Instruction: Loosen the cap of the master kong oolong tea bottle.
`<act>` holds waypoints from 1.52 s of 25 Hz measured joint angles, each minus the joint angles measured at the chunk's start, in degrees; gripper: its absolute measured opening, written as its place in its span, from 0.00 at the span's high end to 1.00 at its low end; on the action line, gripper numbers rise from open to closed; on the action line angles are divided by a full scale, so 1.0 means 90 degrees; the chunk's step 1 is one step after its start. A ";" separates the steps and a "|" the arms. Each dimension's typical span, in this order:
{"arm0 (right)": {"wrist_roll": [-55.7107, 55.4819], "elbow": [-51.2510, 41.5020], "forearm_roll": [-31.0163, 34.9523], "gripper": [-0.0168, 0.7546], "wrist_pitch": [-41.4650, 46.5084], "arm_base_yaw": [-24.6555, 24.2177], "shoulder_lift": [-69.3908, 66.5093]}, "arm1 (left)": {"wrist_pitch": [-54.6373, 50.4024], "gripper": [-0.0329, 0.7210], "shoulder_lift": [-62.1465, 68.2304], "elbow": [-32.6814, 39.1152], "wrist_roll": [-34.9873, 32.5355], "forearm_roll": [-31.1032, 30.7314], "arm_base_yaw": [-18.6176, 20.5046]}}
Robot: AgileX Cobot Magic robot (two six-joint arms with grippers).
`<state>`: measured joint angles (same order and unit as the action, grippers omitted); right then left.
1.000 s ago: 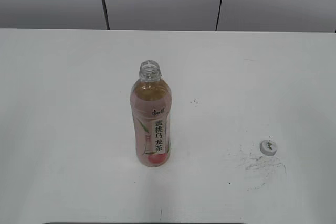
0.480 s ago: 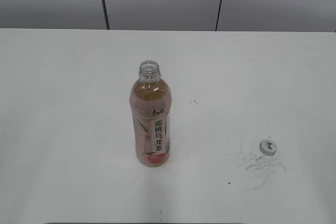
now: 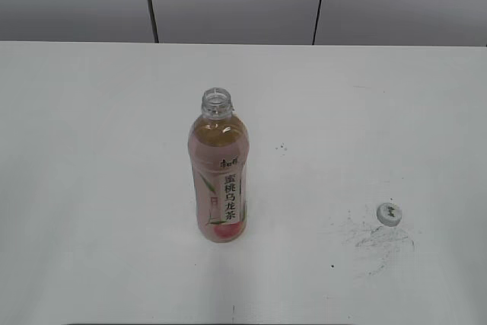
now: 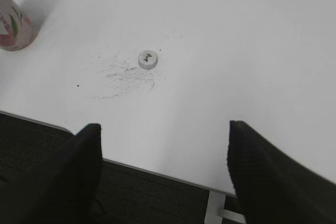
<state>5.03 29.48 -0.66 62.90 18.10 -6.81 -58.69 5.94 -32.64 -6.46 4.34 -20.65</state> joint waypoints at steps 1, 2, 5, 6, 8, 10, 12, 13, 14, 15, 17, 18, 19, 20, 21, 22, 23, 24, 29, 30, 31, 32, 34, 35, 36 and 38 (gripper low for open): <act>0.0000 0.0000 0.0000 0.26 0.0000 0.0000 0.0000 | 0.0000 0.21 0.0000 0.0000 0.0000 0.0000 0.0000; 0.0000 0.0000 0.0000 0.26 0.0000 0.0000 0.0000 | 0.0000 0.21 0.0000 0.0000 0.0000 0.0000 0.0000; 0.0000 0.0000 0.0000 0.26 0.0000 -0.0016 0.0062 | -0.0002 0.21 -0.0053 0.0000 0.0000 0.0000 0.0036; 0.0000 0.0000 0.0000 0.26 -0.0006 -0.0076 0.0075 | 0.0003 0.21 -0.0094 0.0000 0.0000 0.0000 0.0131; 0.0000 -0.0005 0.0000 0.26 -0.0006 -0.0362 0.0110 | 0.0003 0.21 -0.0204 0.0000 0.0000 0.0007 0.0485; 0.0000 -0.0005 0.0000 0.26 -0.0006 -0.0853 0.0208 | 0.0003 0.21 -0.0379 0.0000 0.0000 0.0007 0.0960; 0.0000 -0.0007 0.0000 0.26 -0.0006 -0.1272 0.0420 | -0.0007 0.21 -0.0632 0.0000 0.0000 0.0007 0.1501; 0.0000 -0.0007 0.0000 0.26 -0.0006 -0.1453 0.0565 | 0.0001 0.21 -0.0683 0.0000 0.0000 0.0002 0.1751; 0.0000 -0.0007 0.0007 0.26 -0.0004 -0.1585 0.0678 | -0.0006 0.21 -0.0697 0.0000 0.0000 0.0002 0.1930; 0.0000 -0.0007 0.0001 0.26 -0.0004 -0.1656 0.0767 | 0.0000 0.21 -0.0697 0.0000 0.0000 0.0002 0.2099; 0.0000 -0.0007 0.0001 0.26 0.0003 -0.1725 0.0789 | 0.0008 0.21 -0.0697 0.0000 0.0000 0.0002 0.2262; 0.0000 -0.0007 0.0001 0.26 0.0003 -0.1725 0.0789 | 0.0014 0.21 -0.0704 0.0000 0.0000 0.0002 0.2277; 0.0000 -0.0007 0.0001 0.26 0.0003 -0.1725 0.0789 | 0.0014 0.21 -0.0704 0.0000 0.0000 0.0002 0.2277; 0.0000 -0.0007 0.0001 0.26 -0.0003 -0.1725 0.0789 | 0.0022 0.21 -0.0704 0.0000 0.0000 0.0002 0.2277; 0.0000 -0.0007 0.0001 0.26 -0.0003 -0.1725 0.0789 | 0.0022 0.21 -0.0704 0.0000 0.0000 0.0002 0.2277; 0.0000 -0.0007 0.0001 0.26 -0.0003 -0.1725 0.0794 | 0.0022 0.21 -0.0704 0.0000 0.0000 0.0002 0.2271; 0.0000 -0.0007 0.0001 0.26 -0.0003 -0.1725 0.0794 | 0.0022 0.21 -0.0704 0.0000 0.0000 0.0002 0.2271; 0.0000 -0.0007 0.0001 0.26 -0.0003 -0.1725 0.0794 | 0.0029 0.21 -0.0704 0.0000 0.0000 0.0002 0.2271; 0.0000 -0.0007 0.0001 0.26 -0.0003 -0.1732 0.0794 | 0.0029 0.21 -0.0704 0.0000 0.0000 0.0002 0.2271; 0.0000 -0.0007 0.0001 0.26 -0.0003 -0.1736 0.0794 | 0.0036 0.21 -0.0704 0.0000 0.0000 0.0002 0.2271; 0.0000 -0.0007 0.0001 0.26 -0.0003 -0.1736 0.0794 | 0.0036 0.21 -0.0704 0.0000 0.0000 0.0002 0.2271; 0.0000 -0.0007 0.0001 0.26 -0.0003 -0.1736 0.0794 | 0.0036 0.21 -0.0704 0.0000 0.0000 0.0002 0.2271; 0.0000 -0.0007 0.0001 0.26 -0.0003 -0.1736 0.0794 | 0.0036 0.21 -0.0704 0.0000 0.0000 0.0002 0.2271; 0.0000 -0.0007 0.0001 0.26 -0.0003 -0.1736 0.0794 | 0.0036 0.21 -0.0704 0.0000 0.0000 0.0002 0.2271; 0.0000 -0.0007 0.0001 0.26 -0.0003 -0.1736 0.0794 | 0.0036 0.21 -0.0704 0.0000 0.0000 0.0002 0.2271; 0.0000 -0.0007 0.0001 0.26 -0.0003 -0.1736 0.0794 | 0.0036 0.21 -0.0704 0.0000 0.0000 0.0002 0.2271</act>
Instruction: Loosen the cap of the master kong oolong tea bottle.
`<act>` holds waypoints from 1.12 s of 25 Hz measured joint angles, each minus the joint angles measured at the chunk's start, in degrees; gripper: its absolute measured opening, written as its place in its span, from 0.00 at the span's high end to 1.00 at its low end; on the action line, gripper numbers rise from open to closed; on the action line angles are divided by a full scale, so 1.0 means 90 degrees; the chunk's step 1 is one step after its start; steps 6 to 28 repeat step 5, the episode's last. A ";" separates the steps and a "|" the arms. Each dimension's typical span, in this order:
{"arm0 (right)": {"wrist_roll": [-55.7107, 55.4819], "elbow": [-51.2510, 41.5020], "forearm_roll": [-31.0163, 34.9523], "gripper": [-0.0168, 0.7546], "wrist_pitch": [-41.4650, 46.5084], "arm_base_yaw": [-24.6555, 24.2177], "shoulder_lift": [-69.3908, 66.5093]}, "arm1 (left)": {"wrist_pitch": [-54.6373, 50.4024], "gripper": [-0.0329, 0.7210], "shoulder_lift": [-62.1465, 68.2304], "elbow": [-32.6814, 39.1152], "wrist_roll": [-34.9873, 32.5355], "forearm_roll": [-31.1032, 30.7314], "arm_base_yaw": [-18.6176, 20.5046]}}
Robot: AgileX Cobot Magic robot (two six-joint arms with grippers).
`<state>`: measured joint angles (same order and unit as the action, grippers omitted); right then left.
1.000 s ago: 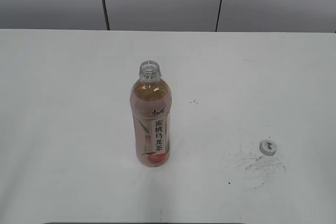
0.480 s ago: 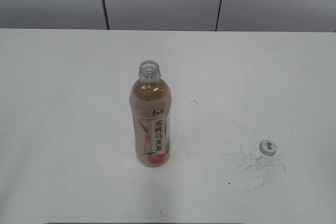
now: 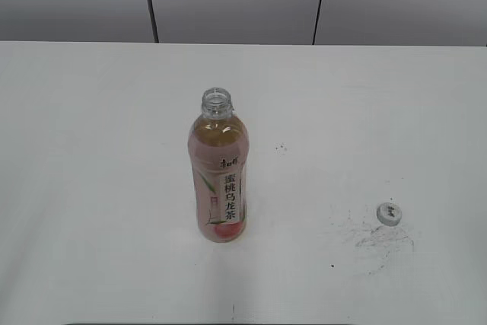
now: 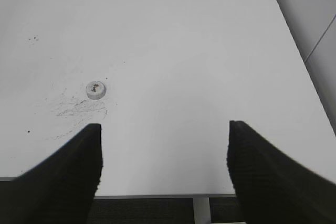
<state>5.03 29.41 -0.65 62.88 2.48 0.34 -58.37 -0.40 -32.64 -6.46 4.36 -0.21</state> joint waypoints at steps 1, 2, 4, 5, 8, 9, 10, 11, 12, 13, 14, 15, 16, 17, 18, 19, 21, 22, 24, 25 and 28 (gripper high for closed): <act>0.0000 0.0000 0.0000 0.26 0.0000 0.0000 0.0000 | 0.0000 0.21 0.0000 0.0000 0.0000 0.0000 0.0000; 0.0000 0.0000 0.0000 0.26 0.0000 0.0000 0.0000 | 0.0000 0.21 0.0000 0.0000 0.0000 0.0000 0.0000; 0.0000 0.0000 0.0000 0.26 0.0000 0.0000 0.0000 | 0.0000 0.21 0.0000 0.0000 0.0000 0.0000 0.0000; 0.0000 0.0000 0.0000 0.26 0.0000 0.0000 0.0000 | 0.0000 0.21 0.0000 0.0000 0.0000 0.0000 0.0000; 0.0000 0.0000 0.0000 0.26 0.0000 0.0000 0.0000 | 0.0000 0.21 0.0000 0.0000 0.0000 0.0000 0.0000; 0.0000 0.0000 0.0000 0.26 0.0000 0.0000 0.0000 | 0.0000 0.21 0.0000 0.0000 0.0000 0.0000 0.0000; 0.0000 0.0000 0.0000 0.26 0.0000 0.0000 0.0000 | 0.0000 0.21 0.0000 0.0000 0.0000 0.0000 0.0000; 0.0000 0.0000 0.0000 0.26 0.0000 0.0000 0.0000 | 0.0000 0.21 0.0000 0.0000 0.0000 0.0000 0.0000; 0.0000 0.0000 0.0000 0.26 0.0000 0.0000 0.0000 | 0.0000 0.21 0.0000 0.0000 0.0000 0.0000 0.0000; 0.0000 0.0000 0.0000 0.26 0.0000 0.0000 0.0000 | 0.0000 0.21 0.0000 0.0000 0.0000 0.0000 0.0000; 0.0000 0.0000 0.0000 0.26 0.0000 0.0000 0.0000 | 0.0000 0.21 0.0000 0.0000 0.0000 0.0000 0.0000; 0.0000 0.0000 0.0000 0.26 0.0000 0.0000 0.0000 | 0.0000 0.21 0.0000 0.0000 0.0000 0.0000 0.0000; 0.0000 0.0000 0.0000 0.26 0.0000 0.0000 0.0000 | 0.0000 0.21 0.0000 0.0000 0.0000 0.0000 0.0000; 0.0000 0.0000 0.0000 0.26 0.0000 0.0000 0.0000 | 0.0000 0.21 0.0000 0.0000 0.0000 0.0000 0.0000; 0.0000 0.0000 0.0000 0.26 0.0000 0.0000 0.0000 | 0.0000 0.21 0.0000 0.0000 0.0000 0.0000 0.0000; 0.0000 0.0000 0.0000 0.26 0.0000 0.0000 0.0000 | 0.0000 0.21 0.0000 0.0000 0.0000 0.0000 0.0000; 0.0000 0.0000 0.0000 0.26 0.0000 0.0000 0.0000 | 0.0000 0.21 0.0000 0.0000 0.0000 0.0000 0.0000; 0.0000 0.0000 0.0000 0.26 0.0000 0.0000 0.0000 | 0.0000 0.21 0.0000 0.0000 0.0000 0.0000 0.0000; 0.0000 0.0000 0.0000 0.26 0.0000 0.0000 0.0000 | 0.0000 0.21 0.0000 0.0000 0.0000 0.0000 0.0000; 0.0000 0.0000 0.0000 0.26 0.0000 0.0000 0.0000 | 0.0000 0.21 0.0000 0.0000 0.0000 0.0000 0.0000; 0.0000 0.0000 0.0000 0.26 0.0000 0.0000 0.0000 | 0.0000 0.21 0.0000 0.0000 0.0000 0.0000 0.0000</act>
